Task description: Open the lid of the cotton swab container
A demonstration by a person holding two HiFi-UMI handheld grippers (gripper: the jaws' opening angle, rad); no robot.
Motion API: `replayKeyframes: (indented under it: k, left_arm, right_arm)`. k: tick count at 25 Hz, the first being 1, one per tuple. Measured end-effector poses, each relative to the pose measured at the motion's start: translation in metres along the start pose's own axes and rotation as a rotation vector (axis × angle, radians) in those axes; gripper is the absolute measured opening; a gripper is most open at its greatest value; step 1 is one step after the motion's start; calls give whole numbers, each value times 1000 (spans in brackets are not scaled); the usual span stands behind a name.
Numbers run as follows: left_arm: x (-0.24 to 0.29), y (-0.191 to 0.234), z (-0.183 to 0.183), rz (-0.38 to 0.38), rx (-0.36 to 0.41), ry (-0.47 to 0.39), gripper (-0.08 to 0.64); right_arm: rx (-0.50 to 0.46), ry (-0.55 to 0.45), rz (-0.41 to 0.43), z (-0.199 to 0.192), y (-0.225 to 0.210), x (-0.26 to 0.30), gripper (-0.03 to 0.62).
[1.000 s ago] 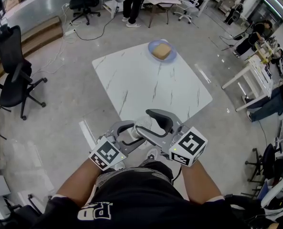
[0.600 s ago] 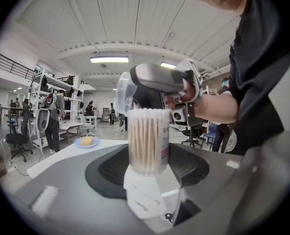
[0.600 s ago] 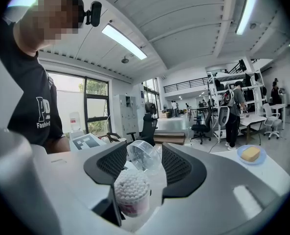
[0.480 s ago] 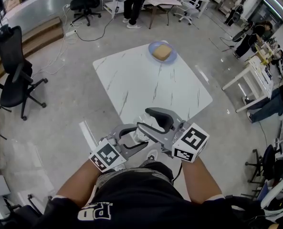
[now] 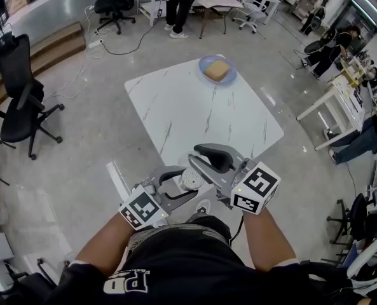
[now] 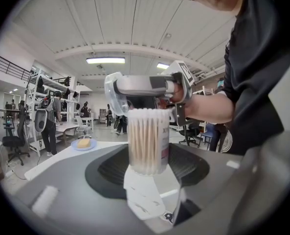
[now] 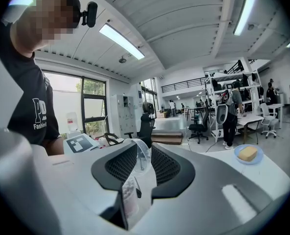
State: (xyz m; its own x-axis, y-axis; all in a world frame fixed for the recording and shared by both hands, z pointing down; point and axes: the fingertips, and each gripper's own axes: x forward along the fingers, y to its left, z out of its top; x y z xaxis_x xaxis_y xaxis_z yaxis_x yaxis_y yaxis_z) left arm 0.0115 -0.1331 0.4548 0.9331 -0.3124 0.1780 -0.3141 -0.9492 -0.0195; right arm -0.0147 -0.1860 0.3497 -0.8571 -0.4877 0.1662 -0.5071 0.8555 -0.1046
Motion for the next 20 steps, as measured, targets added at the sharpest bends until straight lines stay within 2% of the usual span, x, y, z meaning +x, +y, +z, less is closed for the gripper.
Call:
replayKeyframes:
  k: [7,17,20]
  left_arm:
    - [2,-8,10,-22,27,-18,301]
    - [0,-12,12,-25,50,-23,301]
    - [1,-13,12,-21,71,-15,301]
  right_arm:
    - [12,18,-33,-2,-16,-4,41]
    - [66,31,-19,-18,-20,-1,34]
    - [106,69,3,-27,-21,1,34]
